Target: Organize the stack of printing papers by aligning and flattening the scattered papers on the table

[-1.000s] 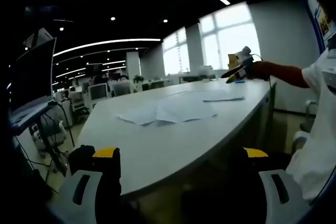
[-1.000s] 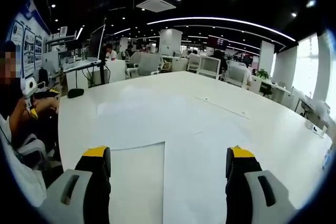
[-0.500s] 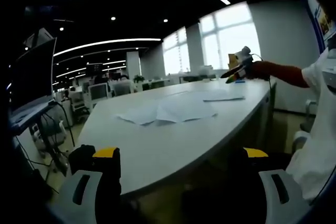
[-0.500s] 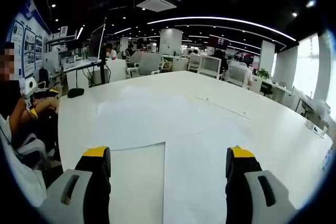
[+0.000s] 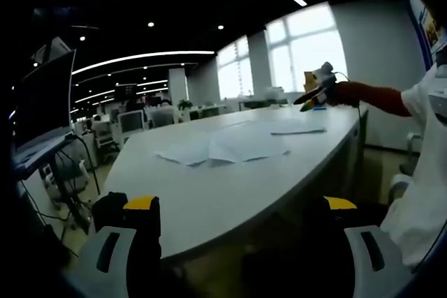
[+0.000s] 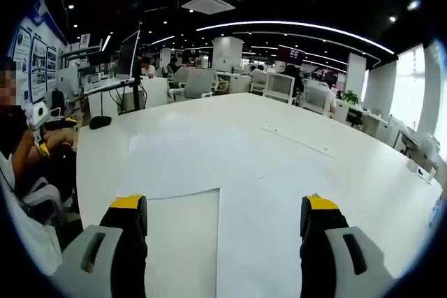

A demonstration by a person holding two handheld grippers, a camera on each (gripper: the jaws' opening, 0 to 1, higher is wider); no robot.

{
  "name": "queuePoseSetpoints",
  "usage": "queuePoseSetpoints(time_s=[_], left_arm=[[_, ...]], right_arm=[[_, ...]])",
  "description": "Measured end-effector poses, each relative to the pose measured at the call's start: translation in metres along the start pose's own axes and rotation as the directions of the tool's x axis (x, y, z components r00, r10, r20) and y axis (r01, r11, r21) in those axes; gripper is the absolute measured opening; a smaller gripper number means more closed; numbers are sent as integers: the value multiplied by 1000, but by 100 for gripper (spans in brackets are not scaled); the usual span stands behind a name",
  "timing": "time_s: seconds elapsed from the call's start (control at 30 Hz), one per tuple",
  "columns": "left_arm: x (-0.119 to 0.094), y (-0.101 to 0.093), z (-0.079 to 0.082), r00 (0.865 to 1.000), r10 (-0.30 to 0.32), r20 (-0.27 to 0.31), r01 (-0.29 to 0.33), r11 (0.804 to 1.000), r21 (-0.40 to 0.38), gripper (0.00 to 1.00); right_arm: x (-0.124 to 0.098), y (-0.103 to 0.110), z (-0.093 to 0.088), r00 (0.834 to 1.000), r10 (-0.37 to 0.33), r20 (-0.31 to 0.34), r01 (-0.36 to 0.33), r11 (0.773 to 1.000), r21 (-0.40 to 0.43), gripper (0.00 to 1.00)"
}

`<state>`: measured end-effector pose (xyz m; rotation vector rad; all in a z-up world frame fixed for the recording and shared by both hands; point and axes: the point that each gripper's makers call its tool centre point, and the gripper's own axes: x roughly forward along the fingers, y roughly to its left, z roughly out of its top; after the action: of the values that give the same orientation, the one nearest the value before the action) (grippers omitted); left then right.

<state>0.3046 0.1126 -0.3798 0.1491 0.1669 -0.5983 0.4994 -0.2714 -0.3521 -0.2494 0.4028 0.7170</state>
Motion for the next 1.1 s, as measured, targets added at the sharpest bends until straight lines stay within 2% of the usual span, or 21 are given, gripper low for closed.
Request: queuePoseSetpoints(time_s=[1.1], left_arm=[[-3, 1, -3, 1000, 7, -2, -7, 1000, -5, 97]], right_arm=[[9, -2, 0, 1000, 4, -22, -5, 1000, -11, 86]])
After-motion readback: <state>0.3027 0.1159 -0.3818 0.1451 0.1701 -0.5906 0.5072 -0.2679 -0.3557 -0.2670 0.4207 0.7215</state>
